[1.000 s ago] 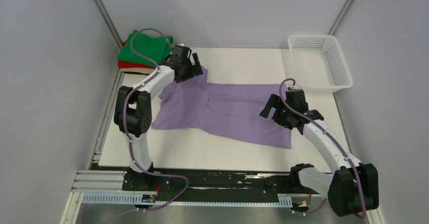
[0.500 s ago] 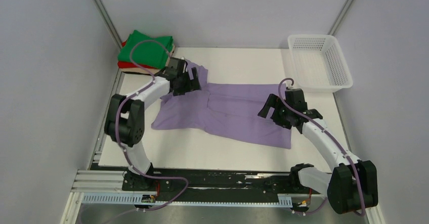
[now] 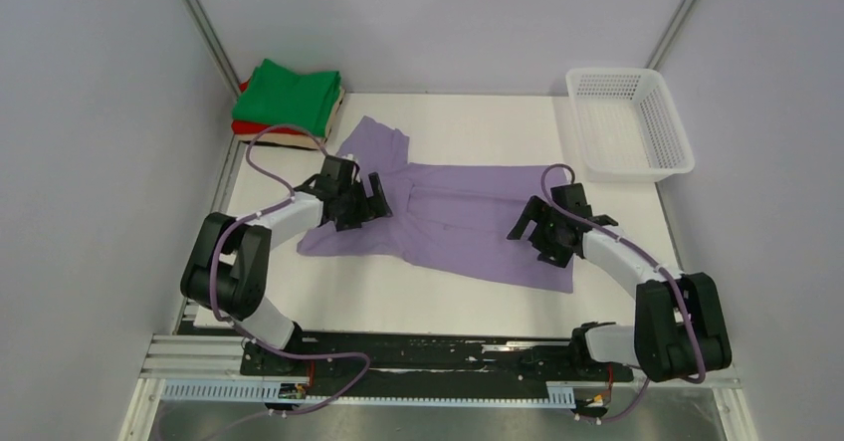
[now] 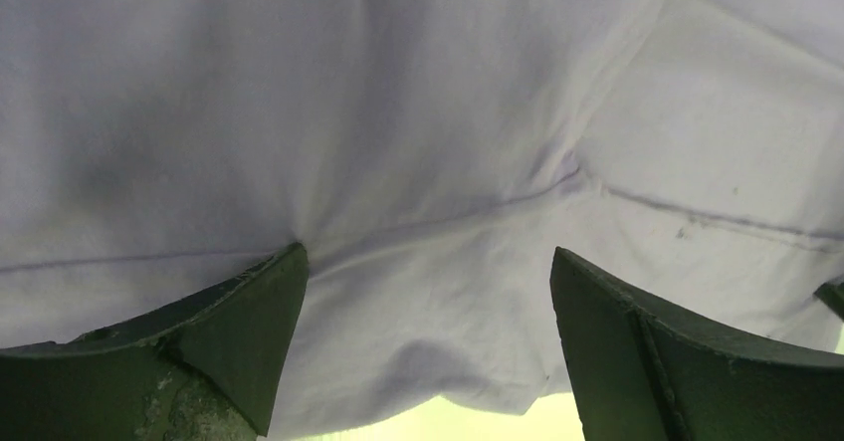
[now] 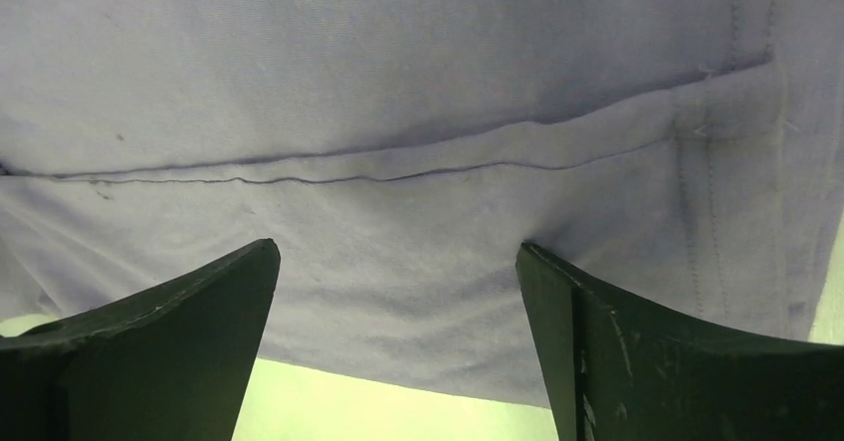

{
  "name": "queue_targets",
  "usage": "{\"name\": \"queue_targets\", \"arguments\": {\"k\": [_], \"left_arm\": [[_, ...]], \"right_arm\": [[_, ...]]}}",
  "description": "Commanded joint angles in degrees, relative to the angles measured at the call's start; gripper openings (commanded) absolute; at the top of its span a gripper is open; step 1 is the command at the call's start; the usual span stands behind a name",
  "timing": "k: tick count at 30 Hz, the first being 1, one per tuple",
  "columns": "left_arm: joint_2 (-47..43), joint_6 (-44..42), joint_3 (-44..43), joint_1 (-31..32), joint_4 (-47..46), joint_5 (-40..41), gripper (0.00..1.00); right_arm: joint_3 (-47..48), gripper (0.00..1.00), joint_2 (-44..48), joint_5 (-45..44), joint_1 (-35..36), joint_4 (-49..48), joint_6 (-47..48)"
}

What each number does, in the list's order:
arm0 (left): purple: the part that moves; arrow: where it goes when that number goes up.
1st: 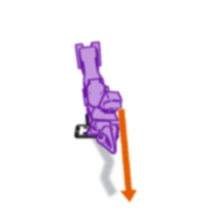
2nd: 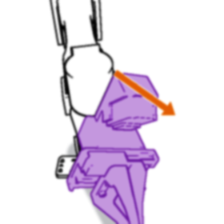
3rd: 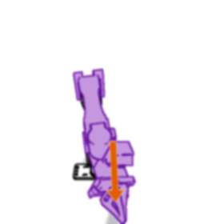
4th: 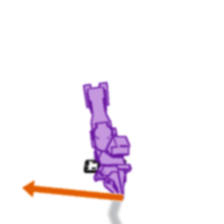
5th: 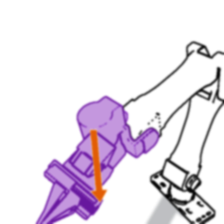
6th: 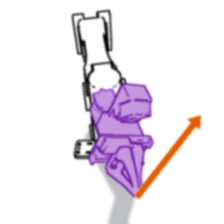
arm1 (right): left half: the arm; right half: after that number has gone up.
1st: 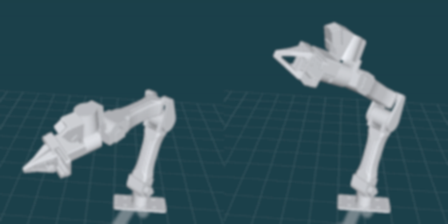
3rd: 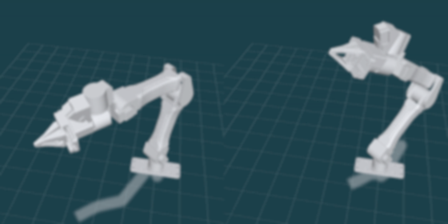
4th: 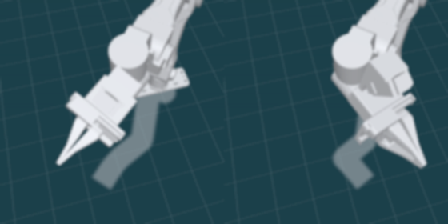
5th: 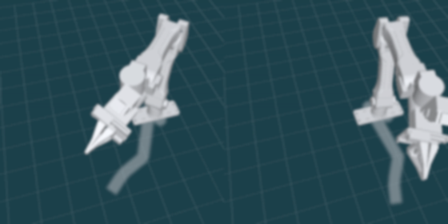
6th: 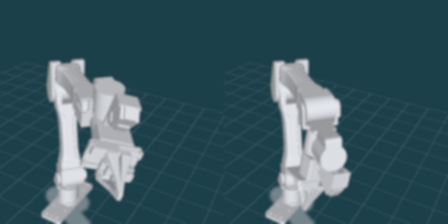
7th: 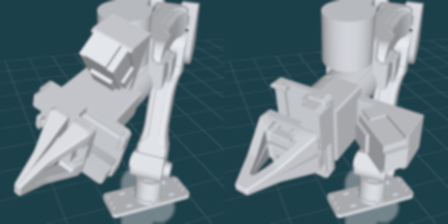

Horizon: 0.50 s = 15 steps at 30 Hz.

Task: Fold and stack the t-shirts
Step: Fold the flattened tshirt in 1/3 of the way

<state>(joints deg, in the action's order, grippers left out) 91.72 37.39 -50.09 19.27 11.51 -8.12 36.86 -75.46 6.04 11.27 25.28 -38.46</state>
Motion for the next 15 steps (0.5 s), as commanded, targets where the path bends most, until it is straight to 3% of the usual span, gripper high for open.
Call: {"name": "queue_targets", "arguments": {"k": [1,8,10,15], "left_arm": [[-3.59,0.43,4.33,0.57,7.50,-1.47,1.00],[-17.37,4.84,13.37,5.51,19.72,-1.21,1.00],[-21.33,7.89,15.64,6.31,21.76,-1.88,1.00],[-29.97,11.77,19.47,7.81,22.58,-2.61,1.00]], "right_arm": [[-5.40,1.00,3.15,-2.12,-1.16,2.71,-4.94],[-8.67,1.00,12.75,-1.44,-4.23,14.22,-7.48],[-9.25,1.00,14.82,1.33,-4.39,14.78,-9.57],[-8.39,1.00,17.09,-2.65,-4.61,17.86,-12.80]]}}
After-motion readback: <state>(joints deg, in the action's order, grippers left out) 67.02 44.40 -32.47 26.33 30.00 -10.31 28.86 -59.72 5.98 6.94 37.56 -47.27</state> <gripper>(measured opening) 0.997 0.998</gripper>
